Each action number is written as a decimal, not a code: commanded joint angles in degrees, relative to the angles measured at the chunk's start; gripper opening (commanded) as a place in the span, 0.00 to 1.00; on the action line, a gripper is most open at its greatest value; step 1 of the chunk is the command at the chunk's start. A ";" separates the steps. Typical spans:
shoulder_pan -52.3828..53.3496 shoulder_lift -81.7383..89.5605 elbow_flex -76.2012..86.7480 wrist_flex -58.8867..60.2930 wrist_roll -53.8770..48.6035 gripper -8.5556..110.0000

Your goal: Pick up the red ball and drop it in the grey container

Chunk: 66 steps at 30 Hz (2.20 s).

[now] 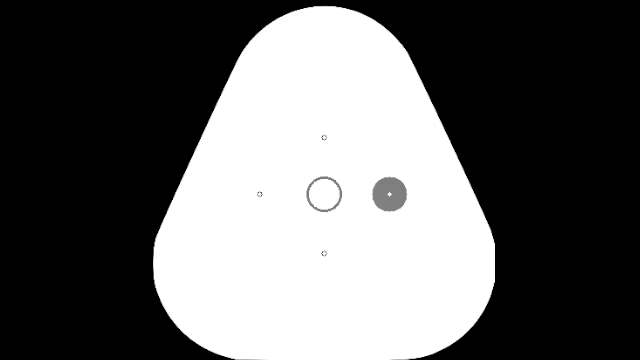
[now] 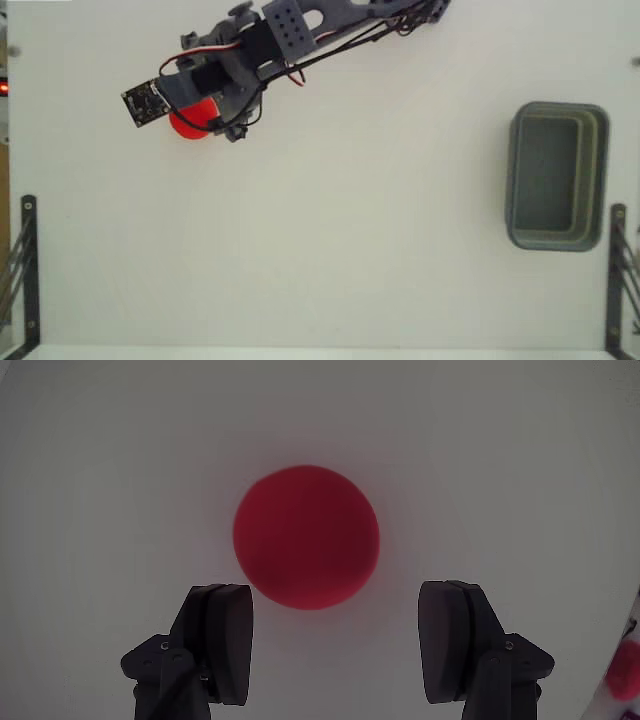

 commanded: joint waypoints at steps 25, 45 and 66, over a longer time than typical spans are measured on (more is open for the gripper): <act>-1.48 -9.40 -13.55 -0.68 0.09 1.00; -1.48 -10.62 -14.87 -0.59 0.09 1.00; -1.48 -10.50 -8.32 -7.02 0.09 1.00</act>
